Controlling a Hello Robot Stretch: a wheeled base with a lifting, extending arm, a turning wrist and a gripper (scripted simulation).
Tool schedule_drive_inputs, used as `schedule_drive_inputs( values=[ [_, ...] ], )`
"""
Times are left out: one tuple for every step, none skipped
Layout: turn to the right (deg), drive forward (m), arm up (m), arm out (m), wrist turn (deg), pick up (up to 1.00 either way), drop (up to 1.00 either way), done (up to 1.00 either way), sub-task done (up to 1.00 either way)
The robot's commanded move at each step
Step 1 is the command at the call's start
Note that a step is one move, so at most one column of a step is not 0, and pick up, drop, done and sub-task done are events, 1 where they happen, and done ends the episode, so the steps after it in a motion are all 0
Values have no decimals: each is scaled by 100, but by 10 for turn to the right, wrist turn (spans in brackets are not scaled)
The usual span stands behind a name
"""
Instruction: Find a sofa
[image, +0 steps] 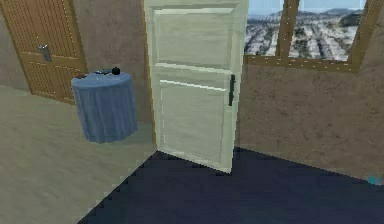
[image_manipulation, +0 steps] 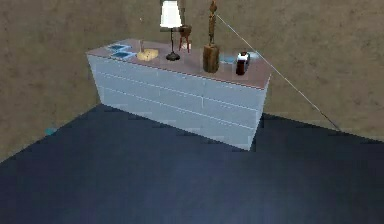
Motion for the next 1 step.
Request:
schedule_drive_inputs(
  values=[
    [60, 0, 0, 0, 0, 0, 0, 0, 0]
  ],
)
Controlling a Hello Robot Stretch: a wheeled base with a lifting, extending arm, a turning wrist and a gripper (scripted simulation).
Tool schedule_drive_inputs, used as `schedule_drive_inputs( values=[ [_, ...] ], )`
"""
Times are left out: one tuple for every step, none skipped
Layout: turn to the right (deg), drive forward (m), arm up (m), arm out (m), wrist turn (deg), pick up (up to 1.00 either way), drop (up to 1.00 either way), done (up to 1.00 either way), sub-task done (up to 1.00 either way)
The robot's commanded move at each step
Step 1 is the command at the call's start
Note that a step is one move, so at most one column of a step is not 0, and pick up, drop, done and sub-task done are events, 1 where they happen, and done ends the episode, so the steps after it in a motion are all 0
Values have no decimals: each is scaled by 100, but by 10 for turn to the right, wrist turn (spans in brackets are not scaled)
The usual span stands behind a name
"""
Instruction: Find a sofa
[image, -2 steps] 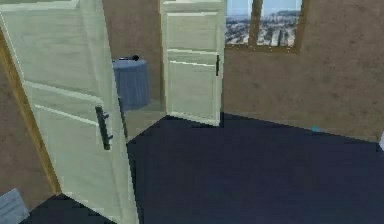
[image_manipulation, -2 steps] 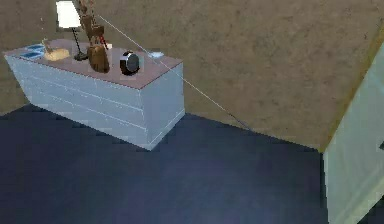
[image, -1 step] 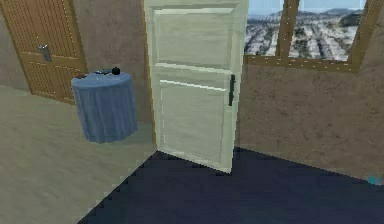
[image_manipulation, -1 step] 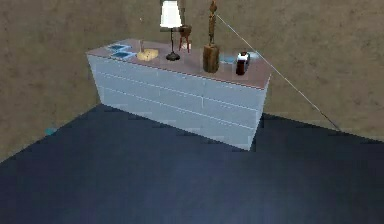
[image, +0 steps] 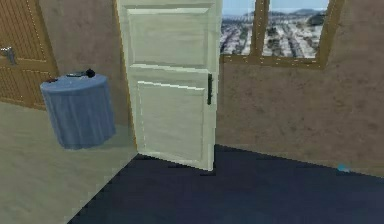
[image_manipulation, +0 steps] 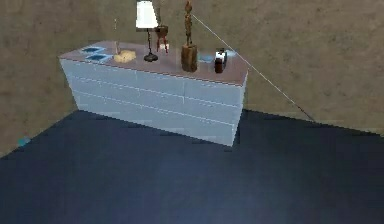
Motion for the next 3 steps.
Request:
schedule_drive_inputs(
  values=[
    [0, 60, 0, 0, 0, 0, 0, 0, 0],
    [-450, 0, 0, 0, 0, 0, 0, 0, 0],
    [-240, 0, 0, 0, 0, 0, 0, 0, 0]
  ],
)
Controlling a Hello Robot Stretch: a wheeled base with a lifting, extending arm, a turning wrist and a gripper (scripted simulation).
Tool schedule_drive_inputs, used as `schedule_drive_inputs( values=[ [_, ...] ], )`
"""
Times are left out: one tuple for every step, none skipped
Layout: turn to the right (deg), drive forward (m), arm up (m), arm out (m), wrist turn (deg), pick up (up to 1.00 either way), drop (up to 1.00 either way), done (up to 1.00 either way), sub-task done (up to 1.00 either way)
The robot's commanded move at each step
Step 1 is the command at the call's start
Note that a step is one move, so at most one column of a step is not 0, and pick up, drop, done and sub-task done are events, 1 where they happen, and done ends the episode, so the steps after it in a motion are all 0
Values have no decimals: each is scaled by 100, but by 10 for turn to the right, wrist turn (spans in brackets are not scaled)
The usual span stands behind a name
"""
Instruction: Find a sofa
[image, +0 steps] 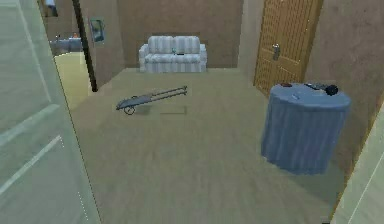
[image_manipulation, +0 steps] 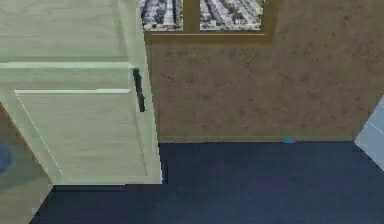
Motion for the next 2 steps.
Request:
schedule_drive_inputs(
  values=[
    [0, 100, 0, 0, 0, 0, 0, 0, 0],
    [0, 100, 0, 0, 0, 0, 0, 0, 0]
  ],
)
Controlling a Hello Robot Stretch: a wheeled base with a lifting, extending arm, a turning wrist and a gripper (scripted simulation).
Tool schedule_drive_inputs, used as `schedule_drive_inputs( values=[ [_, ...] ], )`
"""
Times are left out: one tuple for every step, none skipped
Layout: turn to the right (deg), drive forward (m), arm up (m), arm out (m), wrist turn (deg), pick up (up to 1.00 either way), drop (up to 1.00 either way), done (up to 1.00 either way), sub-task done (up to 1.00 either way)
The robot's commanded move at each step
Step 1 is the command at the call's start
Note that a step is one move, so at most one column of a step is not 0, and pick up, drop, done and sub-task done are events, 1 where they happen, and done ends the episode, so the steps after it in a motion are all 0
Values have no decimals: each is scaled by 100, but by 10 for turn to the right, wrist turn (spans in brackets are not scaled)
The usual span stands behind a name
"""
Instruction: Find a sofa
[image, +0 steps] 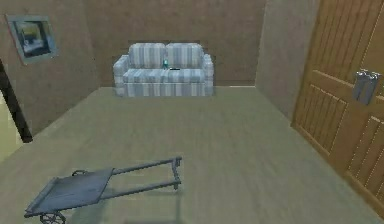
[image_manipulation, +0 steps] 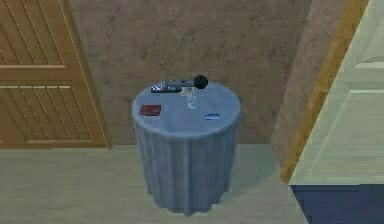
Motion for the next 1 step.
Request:
schedule_drive_inputs(
  values=[
    [0, 15, 0, 0, 0, 0, 0, 0, 0]
  ],
)
